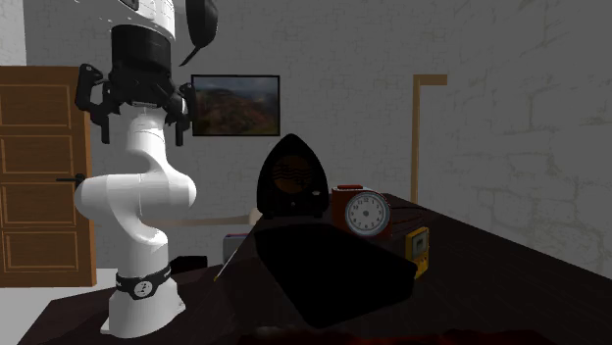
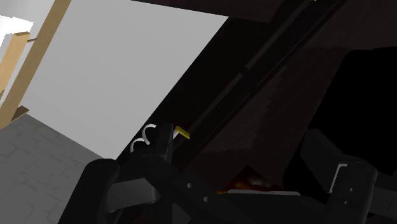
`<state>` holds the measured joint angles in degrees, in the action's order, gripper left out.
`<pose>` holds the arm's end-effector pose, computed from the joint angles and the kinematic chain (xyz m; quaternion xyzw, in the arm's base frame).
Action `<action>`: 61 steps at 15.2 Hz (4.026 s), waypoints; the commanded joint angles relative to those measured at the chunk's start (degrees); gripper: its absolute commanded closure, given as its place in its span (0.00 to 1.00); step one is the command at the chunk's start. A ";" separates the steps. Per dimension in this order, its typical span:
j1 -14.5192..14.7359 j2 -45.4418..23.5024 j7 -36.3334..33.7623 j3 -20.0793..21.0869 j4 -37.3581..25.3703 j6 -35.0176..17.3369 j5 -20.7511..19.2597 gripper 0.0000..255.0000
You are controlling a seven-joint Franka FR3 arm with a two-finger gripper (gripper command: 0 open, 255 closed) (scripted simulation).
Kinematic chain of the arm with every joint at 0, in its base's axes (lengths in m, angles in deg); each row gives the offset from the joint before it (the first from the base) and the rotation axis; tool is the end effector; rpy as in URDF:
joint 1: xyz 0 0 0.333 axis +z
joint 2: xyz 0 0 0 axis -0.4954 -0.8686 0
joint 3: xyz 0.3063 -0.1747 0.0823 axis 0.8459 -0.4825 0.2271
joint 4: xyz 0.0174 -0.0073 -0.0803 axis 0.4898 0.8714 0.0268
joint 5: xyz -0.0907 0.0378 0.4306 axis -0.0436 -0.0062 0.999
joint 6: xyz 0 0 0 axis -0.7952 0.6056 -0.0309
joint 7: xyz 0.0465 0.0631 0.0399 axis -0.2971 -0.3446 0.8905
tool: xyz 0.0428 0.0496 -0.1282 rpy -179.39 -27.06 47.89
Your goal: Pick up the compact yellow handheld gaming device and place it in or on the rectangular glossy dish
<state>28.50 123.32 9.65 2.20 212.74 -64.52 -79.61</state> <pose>0.3175 0.0270 0.6030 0.9984 0.0530 0.0196 0.0027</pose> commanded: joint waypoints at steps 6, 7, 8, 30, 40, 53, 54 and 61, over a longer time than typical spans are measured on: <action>1.74 -3.76 -6.21 6.05 0.40 -4.59 3.77 0.00; 2.04 -4.72 -7.44 7.26 0.28 -5.54 4.42 0.00; 2.33 -5.75 -8.66 8.47 0.09 -6.50 5.04 0.00; 4.14 -44.38 -40.89 34.71 -21.55 -23.44 -2.78 0.00; 14.75 -68.49 -56.12 35.84 -42.31 -20.86 -19.41 0.00; 15.01 -70.39 -57.14 34.96 -38.94 -25.71 -20.97 0.00; 15.01 -70.39 -57.14 34.96 -38.94 -25.71 -20.97 0.00; 15.00 -70.39 -57.14 34.96 -38.95 -25.70 -20.96 1.00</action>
<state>43.53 52.96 -47.49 37.19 173.77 -90.23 -100.57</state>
